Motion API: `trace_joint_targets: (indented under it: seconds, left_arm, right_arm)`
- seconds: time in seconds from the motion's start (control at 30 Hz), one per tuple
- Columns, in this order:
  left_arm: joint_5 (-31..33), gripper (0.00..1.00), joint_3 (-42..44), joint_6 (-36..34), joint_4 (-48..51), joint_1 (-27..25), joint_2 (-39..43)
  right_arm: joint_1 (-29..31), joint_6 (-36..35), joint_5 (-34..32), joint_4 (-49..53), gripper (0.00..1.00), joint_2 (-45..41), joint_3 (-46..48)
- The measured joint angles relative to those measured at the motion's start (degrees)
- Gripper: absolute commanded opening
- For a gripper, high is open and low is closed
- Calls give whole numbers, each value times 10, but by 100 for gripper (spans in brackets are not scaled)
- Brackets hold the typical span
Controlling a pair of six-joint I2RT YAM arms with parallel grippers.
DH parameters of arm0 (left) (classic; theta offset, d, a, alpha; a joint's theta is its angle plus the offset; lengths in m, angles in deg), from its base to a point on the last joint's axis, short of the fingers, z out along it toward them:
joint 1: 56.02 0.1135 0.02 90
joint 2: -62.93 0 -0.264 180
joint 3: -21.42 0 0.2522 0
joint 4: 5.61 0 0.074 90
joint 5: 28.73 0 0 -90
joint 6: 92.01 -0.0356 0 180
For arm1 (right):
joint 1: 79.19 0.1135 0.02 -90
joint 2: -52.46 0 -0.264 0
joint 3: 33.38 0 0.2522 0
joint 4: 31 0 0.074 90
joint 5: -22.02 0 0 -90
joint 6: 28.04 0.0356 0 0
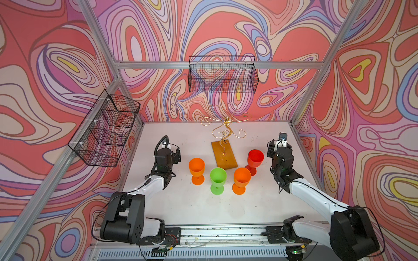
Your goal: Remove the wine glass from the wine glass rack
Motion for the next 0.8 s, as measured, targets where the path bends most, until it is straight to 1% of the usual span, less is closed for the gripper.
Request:
trace_joint_targets:
  seconds: [0.1,0.2,0.27,0.33,0.43,0.5,0.63,0.8]
  left_arm:
    - [7,96,3,-13,-4,0,-4]
    - [15,100,30,-21,-40,2,-29]
    - [11,100,50,-22,-53,13,-46]
    - [2,100,66,-15,-70,36,-62]
    - [-9,100,80,-7,-103,60,-83]
    - [-15,100,87,-5,-123,62,-84]
    - [-20,100,101,0,-173,60,-87]
    - [-23,100,116,3,-216,60,-99]
  right_arm:
    - [-4,4,8,-3,59,22,0]
    - [-9,4,19,-6,59,43,0]
    - [-17,6,27,-14,59,55,1]
    - [-28,11,38,-31,59,66,5]
    - [-42,20,51,-72,58,103,18]
    - [-47,23,57,-108,57,144,30]
    - [-52,20,61,-179,59,223,65]
    - [-64,23,63,-272,59,271,103]
